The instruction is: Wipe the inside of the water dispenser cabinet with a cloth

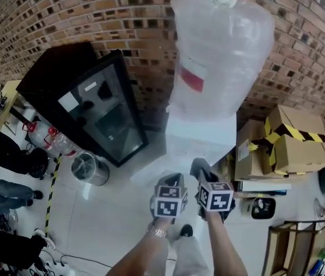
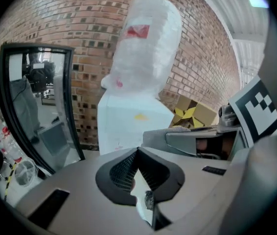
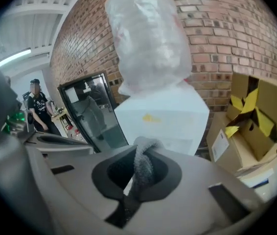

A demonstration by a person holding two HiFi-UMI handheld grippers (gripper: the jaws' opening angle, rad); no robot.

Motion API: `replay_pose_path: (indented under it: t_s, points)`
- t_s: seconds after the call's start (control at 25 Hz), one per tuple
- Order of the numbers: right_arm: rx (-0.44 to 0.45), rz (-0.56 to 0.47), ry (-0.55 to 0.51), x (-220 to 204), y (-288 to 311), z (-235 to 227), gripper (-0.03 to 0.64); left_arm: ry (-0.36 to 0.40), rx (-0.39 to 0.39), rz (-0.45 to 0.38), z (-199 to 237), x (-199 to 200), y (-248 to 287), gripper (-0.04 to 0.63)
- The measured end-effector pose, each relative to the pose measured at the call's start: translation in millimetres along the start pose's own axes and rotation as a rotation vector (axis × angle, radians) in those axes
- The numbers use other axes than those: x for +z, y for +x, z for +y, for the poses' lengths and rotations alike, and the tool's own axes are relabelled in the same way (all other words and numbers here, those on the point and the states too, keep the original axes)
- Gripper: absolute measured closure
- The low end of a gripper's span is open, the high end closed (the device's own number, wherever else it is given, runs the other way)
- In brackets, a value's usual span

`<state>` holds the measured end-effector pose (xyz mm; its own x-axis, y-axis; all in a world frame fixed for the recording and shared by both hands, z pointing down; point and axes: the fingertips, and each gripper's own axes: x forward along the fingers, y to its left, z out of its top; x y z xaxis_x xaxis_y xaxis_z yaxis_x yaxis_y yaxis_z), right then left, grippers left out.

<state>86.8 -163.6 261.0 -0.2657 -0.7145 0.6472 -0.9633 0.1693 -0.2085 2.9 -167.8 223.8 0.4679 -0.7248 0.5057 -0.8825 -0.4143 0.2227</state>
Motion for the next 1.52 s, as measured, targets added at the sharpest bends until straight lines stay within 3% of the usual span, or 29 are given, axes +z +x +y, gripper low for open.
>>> replay_pose_path:
  t_s: [0.36,0.56,0.8,1.04,1.24,1.36,1.52]
  points:
    - [0.028,0.075,-0.023,-211.6,205.8,-71.4,0.609,0.042,0.000,0.026,61.5,-195.9,143.8,0.593]
    - [0.049,0.099,-0.086,-299.6,316.5,-106.5,0.609,0.089,-0.056,0.005,88.6,-245.1,206.2,0.594]
    - [0.051,-0.016,-0.078,-300.7,414.1,-128.4,0.608,0.195,-0.023,-0.032,115.5,-261.7,275.8,0.594]
    - [0.037,-0.173,-0.120,-260.9,454.1,-122.8,0.609,0.138,-0.027,-0.087,124.0,-273.7,296.4,0.594]
    - [0.043,-0.299,-0.140,-230.5,467.7,-102.2,0.607,0.103,-0.006,-0.073,130.3,-294.5,301.2,0.594]
    - [0.061,-0.291,-0.148,-235.1,481.8,-93.2,0.609,0.107,-0.004,-0.071,137.1,-298.0,302.7,0.594]
    - [0.044,-0.164,-0.115,-279.7,518.4,-107.6,0.607,0.111,0.019,-0.071,149.3,-298.8,303.0,0.594]
